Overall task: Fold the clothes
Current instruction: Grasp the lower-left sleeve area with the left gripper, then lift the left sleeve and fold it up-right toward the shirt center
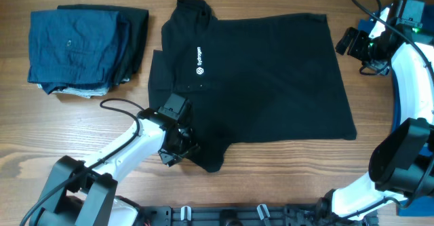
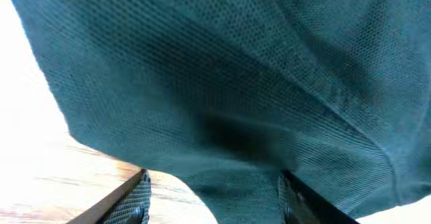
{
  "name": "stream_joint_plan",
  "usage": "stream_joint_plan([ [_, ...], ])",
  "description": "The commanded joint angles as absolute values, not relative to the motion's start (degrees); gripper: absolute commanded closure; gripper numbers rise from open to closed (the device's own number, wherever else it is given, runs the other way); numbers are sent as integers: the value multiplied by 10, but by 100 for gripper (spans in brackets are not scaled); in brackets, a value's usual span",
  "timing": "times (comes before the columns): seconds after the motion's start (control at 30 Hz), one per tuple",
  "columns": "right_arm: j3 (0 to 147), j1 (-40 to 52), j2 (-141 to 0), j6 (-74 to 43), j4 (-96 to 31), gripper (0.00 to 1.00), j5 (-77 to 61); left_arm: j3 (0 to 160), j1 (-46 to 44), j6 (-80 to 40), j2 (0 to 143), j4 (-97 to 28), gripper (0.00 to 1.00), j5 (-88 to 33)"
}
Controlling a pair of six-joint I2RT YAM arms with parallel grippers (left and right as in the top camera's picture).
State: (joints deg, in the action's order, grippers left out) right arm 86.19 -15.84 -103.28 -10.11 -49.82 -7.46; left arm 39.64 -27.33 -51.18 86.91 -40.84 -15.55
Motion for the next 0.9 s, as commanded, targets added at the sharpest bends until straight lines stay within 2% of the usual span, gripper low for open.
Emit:
stream_joint_plan([
  [0.0,867,-160,-1029,-91,-497,0,-74,389,-275,-568,871,-402,38,-189],
  [0.27,867,-160,-1029,-91,-497,0,-74,389,-276,-666,871,-404,41,-231],
  [0.37,867,-160,-1029,-92,-497,0,-74,389,-276,-679,871,-403,48,-232],
  [0.43,867,-160,-1029,-92,-497,0,-74,389,-276,-688,871,-407,56,-243],
  [0.7,867,-160,-1029,-91,-497,0,-74,381,-313,-729,871,-416,54,-198],
  [0.87,867,-160,-1029,-91,-497,0,-74,374,-329,-740,871,-377,64,-197],
])
